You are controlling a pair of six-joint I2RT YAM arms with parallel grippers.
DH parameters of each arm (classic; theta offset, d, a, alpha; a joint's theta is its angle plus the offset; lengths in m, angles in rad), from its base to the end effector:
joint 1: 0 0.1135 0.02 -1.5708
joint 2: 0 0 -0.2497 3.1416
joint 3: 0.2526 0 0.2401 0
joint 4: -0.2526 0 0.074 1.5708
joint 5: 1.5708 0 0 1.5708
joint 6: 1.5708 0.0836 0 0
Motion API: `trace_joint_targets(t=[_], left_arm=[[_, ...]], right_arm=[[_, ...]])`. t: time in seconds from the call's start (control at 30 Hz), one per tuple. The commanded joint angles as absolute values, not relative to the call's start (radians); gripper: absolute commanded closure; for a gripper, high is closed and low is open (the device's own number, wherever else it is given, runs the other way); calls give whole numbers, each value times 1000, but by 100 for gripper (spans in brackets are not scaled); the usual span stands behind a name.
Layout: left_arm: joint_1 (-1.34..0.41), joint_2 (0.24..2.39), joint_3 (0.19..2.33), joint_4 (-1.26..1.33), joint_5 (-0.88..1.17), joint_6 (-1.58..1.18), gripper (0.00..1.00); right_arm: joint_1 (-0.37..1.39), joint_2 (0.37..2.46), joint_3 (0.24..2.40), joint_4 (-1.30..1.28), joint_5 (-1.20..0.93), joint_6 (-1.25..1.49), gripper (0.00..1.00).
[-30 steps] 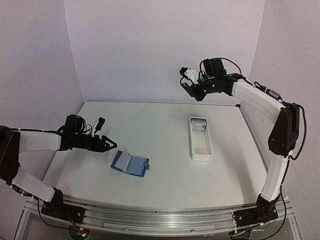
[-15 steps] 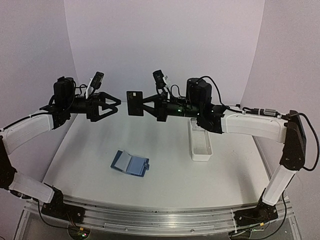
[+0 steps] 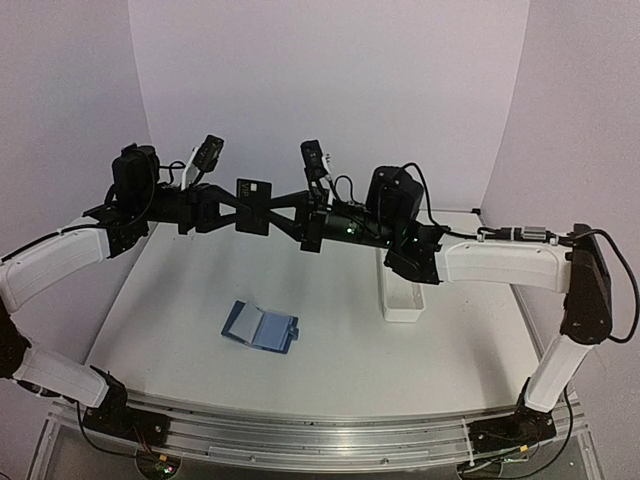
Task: Put the credit cards into the card holder
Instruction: Insert the credit card into the card holder.
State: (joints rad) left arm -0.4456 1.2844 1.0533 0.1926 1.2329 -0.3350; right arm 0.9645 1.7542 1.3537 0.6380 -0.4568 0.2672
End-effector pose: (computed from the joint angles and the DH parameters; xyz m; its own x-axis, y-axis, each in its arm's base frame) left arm 0.2287 -0.1967 0.3543 -0.3595 0.0509 -0.9318 0.9269 -0.0958 -0.3628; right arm 0.2249 0.3890 0.3587 -0.1299 0.2285 -0.9648 -0.9823 0.1024 0.1565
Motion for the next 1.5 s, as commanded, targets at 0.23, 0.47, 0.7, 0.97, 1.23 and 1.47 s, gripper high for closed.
trace_joint_targets(t=[0.23,0.47,0.7,0.97,1.23,1.47], left_arm=[[-452,1225,1022,29,1002,-433,100],[-452,1270,776,-82,774,-455,100],[-458,1398,694,-99,682,-417,100],[-477,1464,647,-14,609,-396,100],[-481,1530,641,99,520,-384,100],[-487,1567,604,192,538,-410,100]], right_arm=[[972,1754,1316,480,-87,424,62],[990,1861,1371,-80,198,741,35],[1013,2006,1413,-210,102,902,32],[1031,2161,1500,-210,8,928,34],[1030,2200,1495,-210,36,957,49],[1030,2210,1449,-208,52,972,69]])
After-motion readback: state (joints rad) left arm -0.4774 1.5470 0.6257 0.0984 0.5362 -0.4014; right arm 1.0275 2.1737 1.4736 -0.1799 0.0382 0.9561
